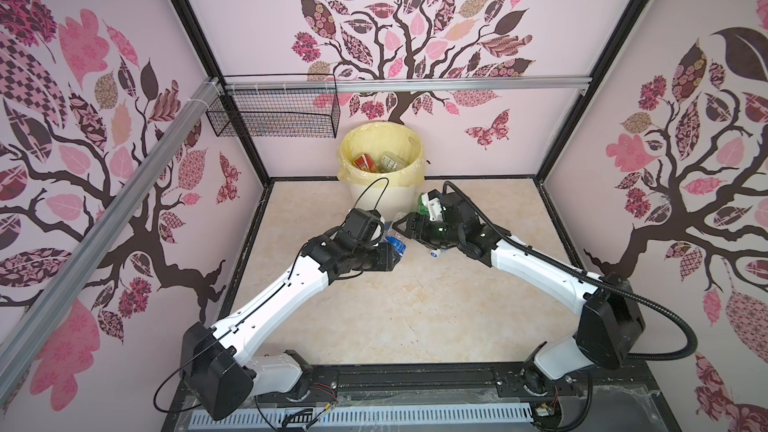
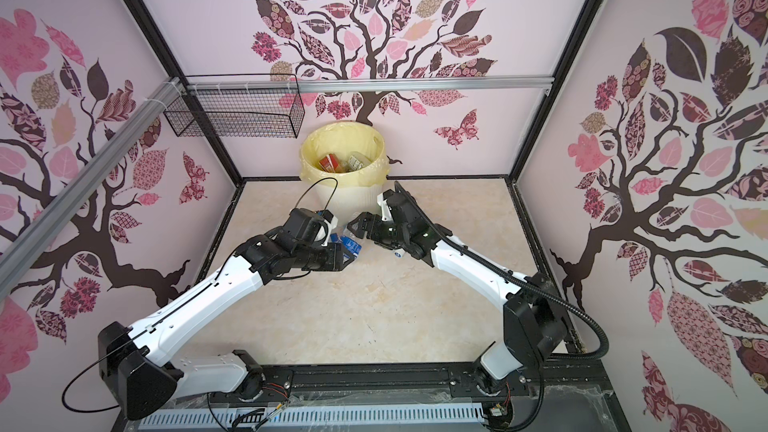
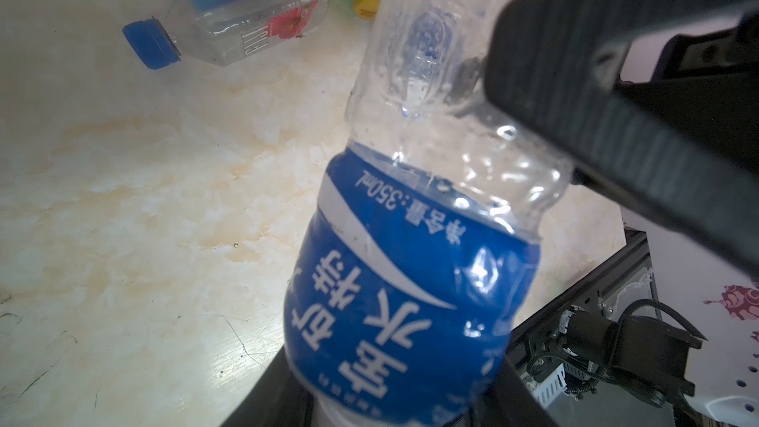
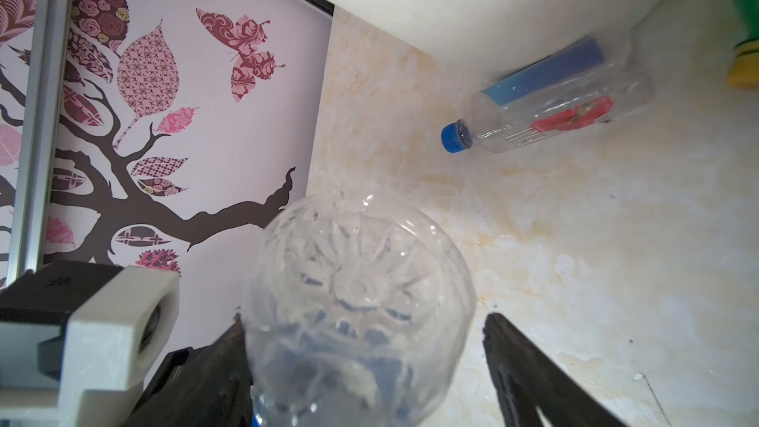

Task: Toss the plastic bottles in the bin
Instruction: 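Lift the blue-labelled bottle toward the right gripper and grasp its base with the right gripper, then carry the blue-labelled bottle over the bin with the right gripper while the left releases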

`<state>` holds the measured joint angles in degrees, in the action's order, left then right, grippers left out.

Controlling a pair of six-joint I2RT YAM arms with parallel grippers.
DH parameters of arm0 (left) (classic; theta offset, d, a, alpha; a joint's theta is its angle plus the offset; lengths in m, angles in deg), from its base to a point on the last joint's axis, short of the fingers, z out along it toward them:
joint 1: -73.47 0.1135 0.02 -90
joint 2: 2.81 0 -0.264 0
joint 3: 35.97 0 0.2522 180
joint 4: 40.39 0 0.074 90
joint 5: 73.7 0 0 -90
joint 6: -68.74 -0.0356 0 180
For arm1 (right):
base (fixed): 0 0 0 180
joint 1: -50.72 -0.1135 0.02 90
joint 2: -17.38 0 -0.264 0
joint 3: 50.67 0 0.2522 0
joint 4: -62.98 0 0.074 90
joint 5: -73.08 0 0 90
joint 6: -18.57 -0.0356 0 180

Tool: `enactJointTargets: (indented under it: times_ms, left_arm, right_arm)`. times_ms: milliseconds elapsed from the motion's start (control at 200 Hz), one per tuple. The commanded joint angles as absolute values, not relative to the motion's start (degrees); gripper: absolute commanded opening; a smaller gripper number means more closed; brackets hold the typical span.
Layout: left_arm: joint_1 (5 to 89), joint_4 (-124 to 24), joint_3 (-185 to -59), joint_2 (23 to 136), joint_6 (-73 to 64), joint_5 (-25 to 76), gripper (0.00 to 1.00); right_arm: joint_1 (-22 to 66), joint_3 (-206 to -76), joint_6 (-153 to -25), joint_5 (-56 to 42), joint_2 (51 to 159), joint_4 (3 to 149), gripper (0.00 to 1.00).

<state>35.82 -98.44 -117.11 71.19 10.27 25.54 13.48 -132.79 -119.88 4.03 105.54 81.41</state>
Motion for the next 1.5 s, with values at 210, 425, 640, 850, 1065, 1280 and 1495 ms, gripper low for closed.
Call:
enactJointTargets:
  times_ms: [210,425,640,850,1065,1280,1495]
  left_arm:
    - [35.8,-96.8,-114.9,69.8,10.7,25.8,0.41]
    - [35.8,-96.7,-115.7,70.4,10.3,26.3,0.41]
    - [35.8,-96.2,-115.6,71.5,10.2,26.8,0.42]
    - [35.9,-96.2,-116.2,72.3,9.7,26.6,0.44]
    - [35.9,-96.0,-116.5,73.0,9.6,26.5,0.46]
    - [36.0,-95.6,-116.7,72.8,9.6,26.2,0.49]
    - [36.5,-95.6,-116.9,72.9,9.4,26.1,0.51]
  right_arm:
    - [13.1,-137.8,-121.0,7.9,109.8,79.7,0.80]
    - [13.0,-137.3,-121.7,9.0,110.5,78.3,0.68]
    - [13.0,-137.6,-121.6,9.8,111.2,78.0,0.56]
    - [12.9,-138.1,-120.6,9.4,111.3,78.6,0.44]
    - [13.0,-139.1,-119.1,8.8,111.3,80.2,0.37]
    - [13.0,-140.1,-118.5,8.7,111.8,81.5,0.31]
    - [13.0,-140.7,-117.6,7.9,111.7,82.8,0.31]
